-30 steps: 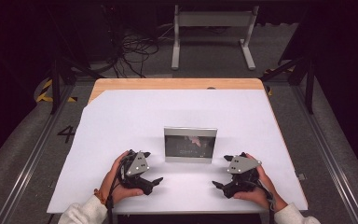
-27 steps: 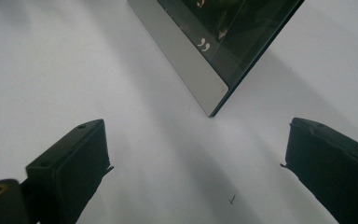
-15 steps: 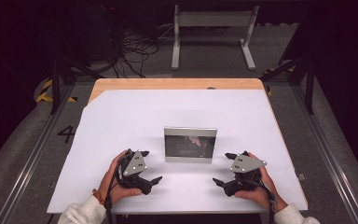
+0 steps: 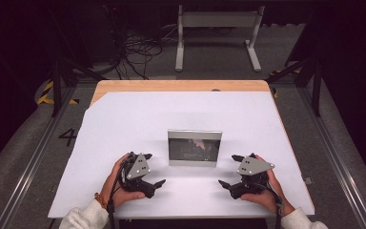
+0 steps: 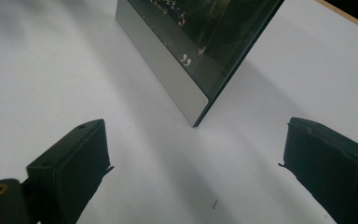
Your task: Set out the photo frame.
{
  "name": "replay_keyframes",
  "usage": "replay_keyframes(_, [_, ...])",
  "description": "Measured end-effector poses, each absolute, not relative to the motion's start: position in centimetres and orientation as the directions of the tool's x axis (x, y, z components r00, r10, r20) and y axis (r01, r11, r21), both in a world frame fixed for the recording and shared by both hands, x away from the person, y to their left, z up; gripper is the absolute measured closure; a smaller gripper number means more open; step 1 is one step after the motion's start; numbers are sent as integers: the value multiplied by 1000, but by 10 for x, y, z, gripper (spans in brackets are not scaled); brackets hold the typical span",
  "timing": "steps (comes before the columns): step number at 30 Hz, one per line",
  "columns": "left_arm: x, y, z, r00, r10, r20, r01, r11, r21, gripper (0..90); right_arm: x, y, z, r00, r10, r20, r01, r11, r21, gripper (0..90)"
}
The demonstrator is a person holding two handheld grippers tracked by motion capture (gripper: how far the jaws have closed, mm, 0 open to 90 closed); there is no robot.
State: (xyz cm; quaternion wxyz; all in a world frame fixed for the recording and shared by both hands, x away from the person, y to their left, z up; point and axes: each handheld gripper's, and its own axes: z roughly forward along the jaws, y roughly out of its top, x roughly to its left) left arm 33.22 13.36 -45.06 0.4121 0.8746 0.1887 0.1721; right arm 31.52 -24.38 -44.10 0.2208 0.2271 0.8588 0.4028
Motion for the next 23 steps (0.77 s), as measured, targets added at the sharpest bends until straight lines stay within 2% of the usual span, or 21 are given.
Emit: replay_keyframes(23, [335,135,-448,865,477,152,184,-585,790,60,315,-250,-435,-786,584,-200,208,555,805,70])
